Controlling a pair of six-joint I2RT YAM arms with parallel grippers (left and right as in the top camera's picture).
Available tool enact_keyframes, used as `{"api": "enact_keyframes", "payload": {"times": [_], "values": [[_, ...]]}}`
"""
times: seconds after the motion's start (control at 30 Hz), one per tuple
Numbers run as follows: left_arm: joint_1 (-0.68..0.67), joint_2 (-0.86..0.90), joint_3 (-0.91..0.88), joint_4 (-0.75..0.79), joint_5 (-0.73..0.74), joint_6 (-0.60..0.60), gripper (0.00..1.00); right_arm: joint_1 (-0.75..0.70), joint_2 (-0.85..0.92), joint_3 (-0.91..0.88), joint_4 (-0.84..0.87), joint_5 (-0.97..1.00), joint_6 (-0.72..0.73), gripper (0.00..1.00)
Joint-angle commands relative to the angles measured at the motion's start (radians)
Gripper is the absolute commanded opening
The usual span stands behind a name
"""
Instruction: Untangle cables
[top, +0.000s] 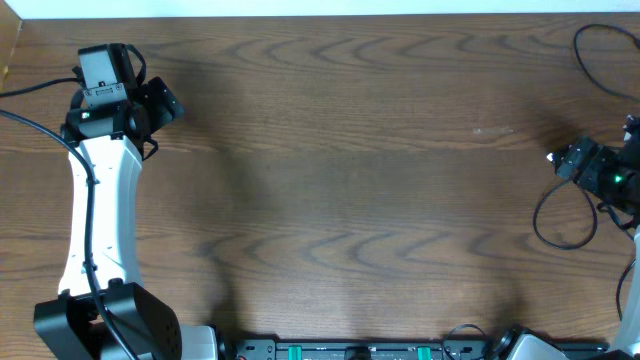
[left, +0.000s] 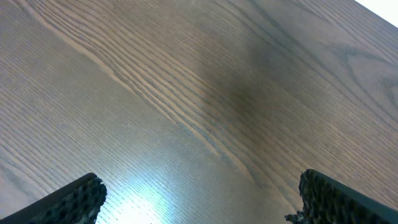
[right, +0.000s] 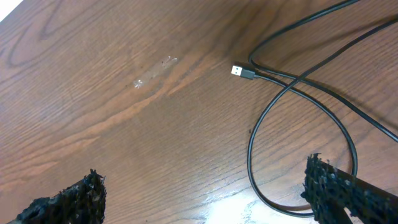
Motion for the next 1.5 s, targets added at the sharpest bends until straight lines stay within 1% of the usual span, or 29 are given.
{"api": "enact_keyframes", "payload": {"times": [0.0, 0.73, 0.93, 1.07, 1.17, 1.33, 1.47], "values": [[0.000, 0.008, 0.007, -0.002, 0.002, -0.001, 1.00, 0.004, -0.001, 0.002, -0.002, -0.009, 0.009, 0.99], [-0.002, 0.006, 0.007, -0.002, 0.001, -0.001, 1.00, 0.004, -0.001, 0.002, -0.002, -0.009, 0.009, 0.99], [-0.009, -0.048, 0.006, -0.002, 0.001, -0.001, 1.00, 0.004, -0.001, 0.002, -0.002, -0.009, 0.009, 0.99], [-0.047, -0.116, -0.022, 0.006, -0.025, 0.000, 1.00, 0.004, -0.001, 0.002, -0.002, -0.008, 0.009, 0.99], [-0.092, -0.183, -0.090, 0.068, -0.080, -0.001, 1.00, 0.004, -0.001, 0.002, -0.002, -0.009, 0.009, 0.99], [-0.169, -0.334, -0.299, 0.326, -0.113, 0.008, 1.00, 0.004, -0.001, 0.002, -0.002, -0.009, 0.009, 0.99], [-0.193, -0.466, -0.492, 0.537, -0.112, 0.006, 1.00, 0.004, -0.001, 0.002, -0.002, -0.009, 0.009, 0.99]]}}
